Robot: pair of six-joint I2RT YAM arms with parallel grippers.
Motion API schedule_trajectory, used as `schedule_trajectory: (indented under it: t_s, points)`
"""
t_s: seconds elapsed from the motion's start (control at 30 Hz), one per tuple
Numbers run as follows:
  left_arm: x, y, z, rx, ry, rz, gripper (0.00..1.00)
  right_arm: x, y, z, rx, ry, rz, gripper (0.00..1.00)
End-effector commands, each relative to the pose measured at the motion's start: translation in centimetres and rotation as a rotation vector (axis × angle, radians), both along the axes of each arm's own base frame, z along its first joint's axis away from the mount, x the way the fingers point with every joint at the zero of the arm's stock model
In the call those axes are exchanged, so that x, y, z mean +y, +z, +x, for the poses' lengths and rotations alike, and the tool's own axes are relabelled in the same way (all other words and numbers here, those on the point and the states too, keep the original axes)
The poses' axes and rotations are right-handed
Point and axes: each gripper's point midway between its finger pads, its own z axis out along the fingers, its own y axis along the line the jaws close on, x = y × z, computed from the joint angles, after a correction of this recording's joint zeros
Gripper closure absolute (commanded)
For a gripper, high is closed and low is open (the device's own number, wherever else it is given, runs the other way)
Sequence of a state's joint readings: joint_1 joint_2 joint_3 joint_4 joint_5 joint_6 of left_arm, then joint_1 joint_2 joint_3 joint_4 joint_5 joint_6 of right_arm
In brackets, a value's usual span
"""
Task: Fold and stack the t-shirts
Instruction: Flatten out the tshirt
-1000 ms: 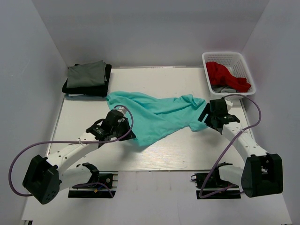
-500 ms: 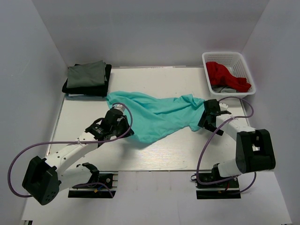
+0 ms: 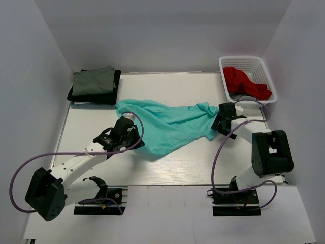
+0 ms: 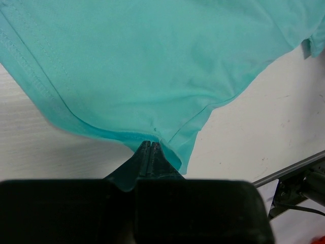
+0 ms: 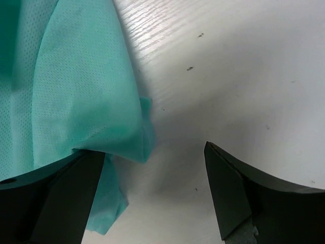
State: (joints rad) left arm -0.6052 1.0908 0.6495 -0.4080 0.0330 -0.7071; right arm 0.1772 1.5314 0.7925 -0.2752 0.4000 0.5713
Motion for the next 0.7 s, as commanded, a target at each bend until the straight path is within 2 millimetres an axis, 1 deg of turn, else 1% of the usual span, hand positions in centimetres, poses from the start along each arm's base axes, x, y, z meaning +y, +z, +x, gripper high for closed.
schedule_trajectory:
  t_s: [0.0, 0.03, 0.13, 0.27, 0.3, 0.37, 0.43, 0.47, 0.5, 0.53, 0.57, 0.6, 0.63, 0.67]
  points:
    - [0.0, 0.5, 0.8, -0.020, 0.007, 0.008, 1.00, 0.7, 0.4, 1.9, -0.038, 0.002, 0.033, 0.18]
    - [0.0, 0.4, 0.8, -0.020, 0.006, 0.008, 1.00, 0.8, -0.2, 1.9, -0.024, 0.004, 0.033, 0.19]
    - [0.0, 0.2, 0.8, -0.013, 0.006, 0.013, 1.00, 0.8, -0.5, 2.4, -0.031, 0.005, 0.030, 0.26]
    - [-0.1, 0.3, 0.9, -0.013, 0.006, 0.013, 1.00, 0.9, -1.8, 2.8, -0.004, 0.005, 0.028, 0.41]
    - [-0.1, 0.3, 0.9, -0.016, 0.000, 0.018, 1.00, 1.0, -1.7, 3.3, -0.012, 0.004, 0.030, 0.48]
    - [-0.3, 1.1, 1.4, -0.036, 0.006, 0.012, 1.00, 0.9, -2.1, 3.1, 0.007, 0.001, 0.025, 0.51]
    - [0.0, 0.9, 1.4, -0.031, 0.013, 0.024, 1.00, 1.0, -2.0, 3.0, 0.011, 0.002, 0.027, 0.60]
    - [-0.2, 1.2, 1.6, -0.039, 0.013, 0.019, 1.00, 1.1, -2.1, 2.7, 0.016, 0.009, 0.033, 0.66]
    - [-0.2, 1.2, 1.6, -0.039, 0.013, 0.019, 1.00, 1.1, -1.5, 2.7, -0.001, 0.013, 0.037, 0.78]
    - [0.0, 1.2, 1.7, -0.046, 0.013, 0.029, 1.00, 1.3, -1.6, 2.4, 0.005, 0.019, 0.044, 0.86]
    - [-0.1, 1.9, 1.9, -0.064, 0.013, 0.017, 1.00, 1.6, -1.4, 2.3, 0.004, 0.030, 0.057, 0.95]
    - [-0.1, 2.0, 1.9, -0.064, 0.013, 0.017, 1.00, 1.5, -0.4, 2.1, -0.012, 0.039, 0.058, 1.00]
    - [-0.2, 2.7, 2.2, -0.085, 0.020, 0.010, 1.00, 1.6, 0.0, 2.1, -0.021, 0.042, 0.062, 1.00]
    - [-0.2, 3.5, 2.4, -0.109, 0.014, 0.003, 1.00, 1.8, 0.9, 2.2, -0.041, 0.053, 0.073, 1.00]
